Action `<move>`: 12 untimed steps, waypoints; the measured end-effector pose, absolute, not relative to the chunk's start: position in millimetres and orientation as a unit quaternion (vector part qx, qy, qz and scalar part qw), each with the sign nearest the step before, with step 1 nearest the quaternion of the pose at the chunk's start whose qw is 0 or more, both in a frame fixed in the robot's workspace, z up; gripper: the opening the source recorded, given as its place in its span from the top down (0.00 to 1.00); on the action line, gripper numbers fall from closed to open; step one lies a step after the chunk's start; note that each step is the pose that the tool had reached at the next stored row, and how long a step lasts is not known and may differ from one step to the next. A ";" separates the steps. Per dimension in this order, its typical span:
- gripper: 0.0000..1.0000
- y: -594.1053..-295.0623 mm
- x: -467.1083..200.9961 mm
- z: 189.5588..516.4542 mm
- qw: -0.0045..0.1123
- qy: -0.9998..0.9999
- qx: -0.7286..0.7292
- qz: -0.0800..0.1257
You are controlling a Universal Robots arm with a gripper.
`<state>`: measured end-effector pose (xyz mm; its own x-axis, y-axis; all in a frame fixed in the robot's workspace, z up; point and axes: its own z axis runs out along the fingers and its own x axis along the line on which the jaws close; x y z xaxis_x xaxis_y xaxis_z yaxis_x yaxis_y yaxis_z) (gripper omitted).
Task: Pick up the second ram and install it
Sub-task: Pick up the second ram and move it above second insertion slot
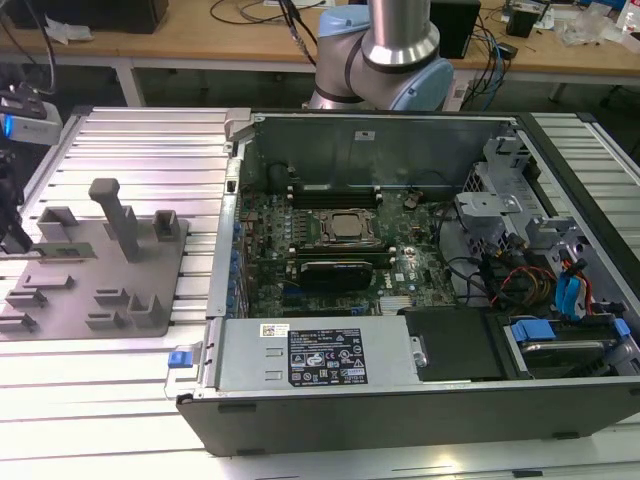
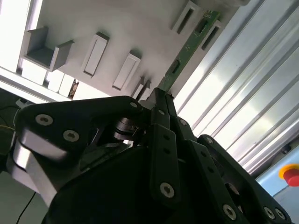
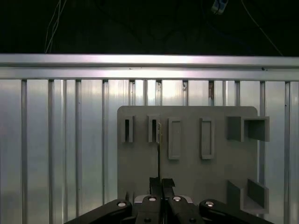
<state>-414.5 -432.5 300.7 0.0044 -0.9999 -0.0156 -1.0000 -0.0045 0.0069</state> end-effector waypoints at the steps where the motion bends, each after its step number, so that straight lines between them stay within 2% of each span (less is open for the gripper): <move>1: 0.91 -432.4 -414.5 302.9 0.003 0.706 -0.709 0.008; 12: 0.91 -430.6 -414.5 334.1 0.002 0.706 -0.709 0.006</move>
